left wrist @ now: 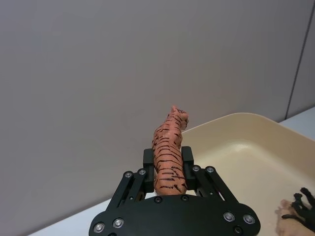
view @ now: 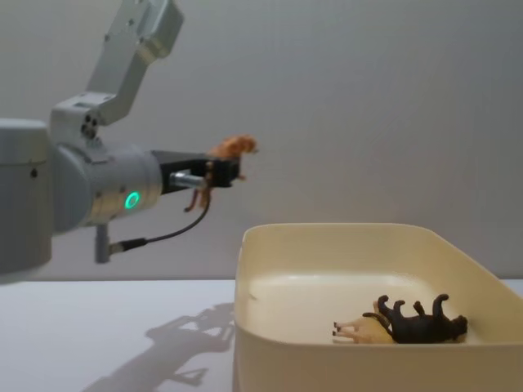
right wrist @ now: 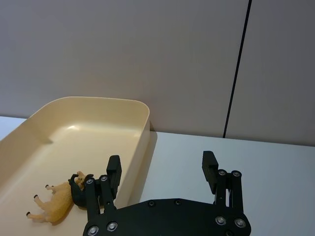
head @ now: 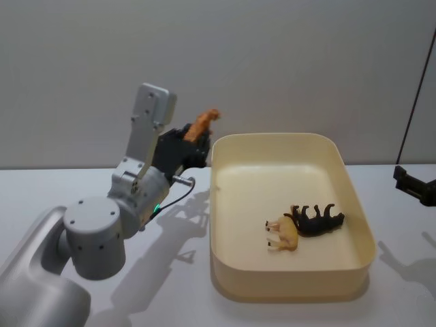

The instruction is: Pick up the toy alternately with two hands and place it into the central storage box.

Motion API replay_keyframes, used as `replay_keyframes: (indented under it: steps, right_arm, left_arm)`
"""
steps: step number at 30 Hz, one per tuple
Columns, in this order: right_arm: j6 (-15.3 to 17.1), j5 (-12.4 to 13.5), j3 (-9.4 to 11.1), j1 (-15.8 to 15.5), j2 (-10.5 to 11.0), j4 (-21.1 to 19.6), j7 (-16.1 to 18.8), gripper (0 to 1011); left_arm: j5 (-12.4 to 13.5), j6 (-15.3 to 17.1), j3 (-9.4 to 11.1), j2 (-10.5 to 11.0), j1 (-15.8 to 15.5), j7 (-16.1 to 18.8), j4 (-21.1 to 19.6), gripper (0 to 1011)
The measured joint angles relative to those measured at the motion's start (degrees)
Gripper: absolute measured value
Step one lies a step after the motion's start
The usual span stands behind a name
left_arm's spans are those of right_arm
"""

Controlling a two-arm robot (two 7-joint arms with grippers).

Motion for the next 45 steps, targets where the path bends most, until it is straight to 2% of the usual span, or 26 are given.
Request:
replay_keyframes:
  steps: [10,17,22,25,26,30,33,45]
  right_arm:
    - [0.0,0.0,0.0,0.0,0.0,0.0,0.0,1001]
    - [0.0,0.0,0.0,0.0,0.0,0.0,0.0,1001]
    - [0.0,0.0,0.0,0.0,0.0,0.0,0.0,1001]
    - [0.0,0.0,0.0,0.0,0.0,0.0,0.0,1001]
    - [0.0,0.0,0.0,0.0,0.0,0.0,0.0,1001]
    - [0.0,0.0,0.0,0.0,0.0,0.0,0.0,1001]
    - [0.0,0.0,0.0,0.0,0.0,0.0,0.0,1001]
    - [0.0,0.0,0.0,0.0,0.0,0.0,0.0,1001]
  left_arm:
    - [1.9,0.6,0.6,-1.4,-3.5,-8.4,3.6,300]
    - [4.8,1.4,1.6,-2.6,-6.3,-15.9,7.6,300]
    - [6.7,1.7,2.3,-3.3,-7.7,-19.4,10.0,312]
    - [7.3,1.8,2.5,-3.5,-8.1,-20.4,10.8,388]
    - [7.6,1.9,2.7,-3.6,-8.4,-21.1,11.3,453]
    - [8.2,1.9,2.9,-3.8,-8.8,-22.2,12.0,524]
    - [8.7,2.0,3.1,-4.0,-9.2,-23.2,12.7,650]
    - [9.6,2.1,3.5,-4.4,-9.8,-24.9,13.9,990]
